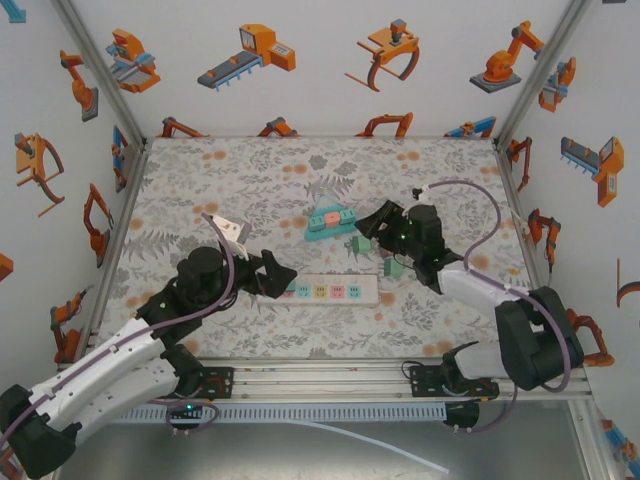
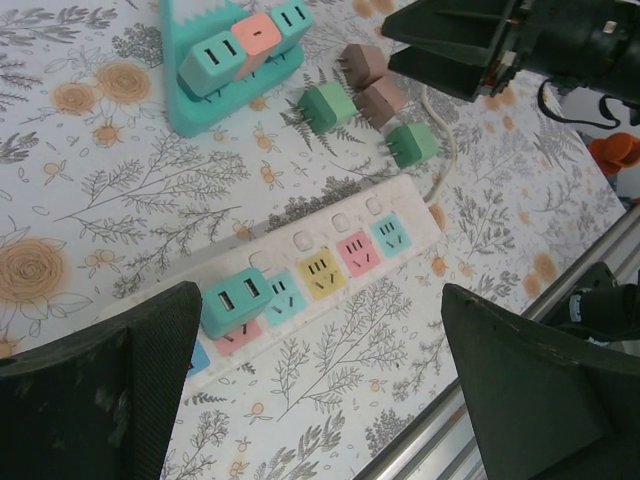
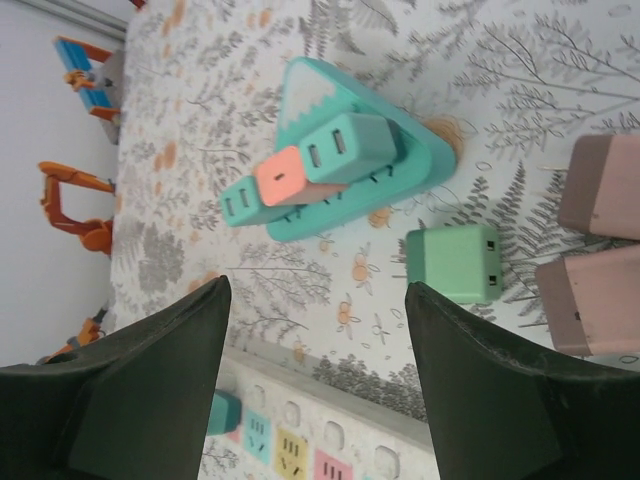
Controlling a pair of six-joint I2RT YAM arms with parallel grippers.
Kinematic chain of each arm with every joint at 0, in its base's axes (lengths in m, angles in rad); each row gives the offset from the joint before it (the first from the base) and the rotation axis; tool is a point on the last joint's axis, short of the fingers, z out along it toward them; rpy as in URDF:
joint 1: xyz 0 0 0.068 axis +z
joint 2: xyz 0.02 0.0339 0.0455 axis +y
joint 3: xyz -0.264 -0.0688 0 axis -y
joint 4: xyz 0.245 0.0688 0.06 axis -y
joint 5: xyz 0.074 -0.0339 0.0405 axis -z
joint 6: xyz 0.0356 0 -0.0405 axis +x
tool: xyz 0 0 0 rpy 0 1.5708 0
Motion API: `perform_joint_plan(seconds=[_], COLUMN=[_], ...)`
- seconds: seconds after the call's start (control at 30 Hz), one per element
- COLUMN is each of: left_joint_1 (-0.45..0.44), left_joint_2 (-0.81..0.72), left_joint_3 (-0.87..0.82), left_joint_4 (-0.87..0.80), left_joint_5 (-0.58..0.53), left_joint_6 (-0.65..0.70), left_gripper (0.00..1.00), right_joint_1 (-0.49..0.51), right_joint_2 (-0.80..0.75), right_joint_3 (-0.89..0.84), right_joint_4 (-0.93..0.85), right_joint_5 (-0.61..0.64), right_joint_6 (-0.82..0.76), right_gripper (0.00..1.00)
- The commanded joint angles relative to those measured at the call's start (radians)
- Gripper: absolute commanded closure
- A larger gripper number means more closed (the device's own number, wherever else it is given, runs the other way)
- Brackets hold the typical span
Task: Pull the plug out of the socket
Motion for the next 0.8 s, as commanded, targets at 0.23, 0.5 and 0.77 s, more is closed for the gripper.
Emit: perform_joint_plan(seconds=[0.23,0.5,0.77], left_joint_1=[-0.004,-0.004,0.039], left_joint_2=[-0.067,-0.136,-0.113], left_joint_3=[-0.049,-0.072,-0.047], left_joint_4=[-0.019,-0.145,-0.387], left_joint_5=[-0.132,-0.330,-0.493], left_joint_6=[-0.023,-0.106,-0.290], left_gripper=[0.03,0.03,0.03], right_joint_1=[0.172,0.373,0.460], right_joint_2=[-0.164,-0.108,0.034], right_joint_3=[0.012,0.023,0.064], right_joint_4=[0.102,0.185,0.197], right_joint_5=[0.041,-0.121,-0.341], right_joint_6=[-0.381,-0.828,-1.113], right_gripper=[0.34,0.34,0.34])
